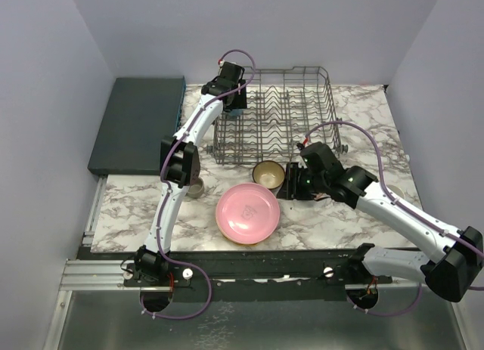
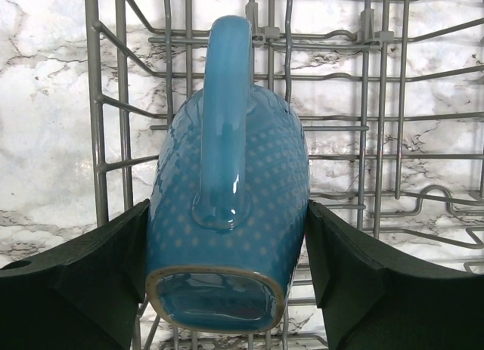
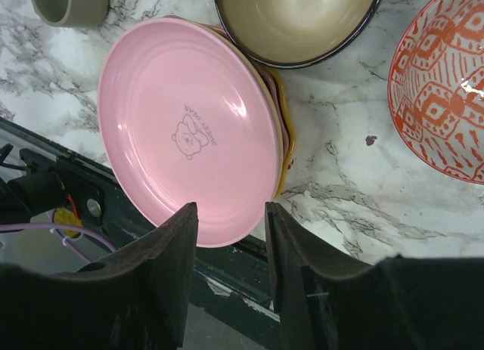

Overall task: Load the mixed dishes into the dish rack
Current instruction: Turn the cup upside down in the dish rack.

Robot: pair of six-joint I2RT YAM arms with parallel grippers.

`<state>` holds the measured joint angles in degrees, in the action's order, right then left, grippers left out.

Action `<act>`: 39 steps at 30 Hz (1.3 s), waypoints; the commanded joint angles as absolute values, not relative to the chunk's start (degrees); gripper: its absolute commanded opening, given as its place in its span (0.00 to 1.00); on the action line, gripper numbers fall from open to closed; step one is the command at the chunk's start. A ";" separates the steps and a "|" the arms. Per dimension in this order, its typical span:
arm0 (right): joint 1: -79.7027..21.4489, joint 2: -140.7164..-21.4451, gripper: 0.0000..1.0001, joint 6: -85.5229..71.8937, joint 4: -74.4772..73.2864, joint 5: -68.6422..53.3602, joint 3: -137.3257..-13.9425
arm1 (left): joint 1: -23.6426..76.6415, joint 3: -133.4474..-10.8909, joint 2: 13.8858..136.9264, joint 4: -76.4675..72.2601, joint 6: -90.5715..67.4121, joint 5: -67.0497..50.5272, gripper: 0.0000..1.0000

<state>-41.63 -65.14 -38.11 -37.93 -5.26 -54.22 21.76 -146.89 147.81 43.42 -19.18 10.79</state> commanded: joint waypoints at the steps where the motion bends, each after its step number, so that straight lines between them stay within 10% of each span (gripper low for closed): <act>1: -41.83 -65.88 0.46 -38.15 -36.50 -6.20 -53.62 | 21.59 -148.71 148.45 40.56 -18.64 11.95 0.11; 20: -41.79 -66.61 0.50 -38.04 -36.12 -6.33 -53.36 | 21.49 -150.03 148.84 40.32 -18.54 11.95 0.50; 39: -41.84 -66.80 0.56 -38.42 -35.73 -6.42 -52.85 | 21.53 -150.21 148.90 40.20 -18.72 11.43 0.67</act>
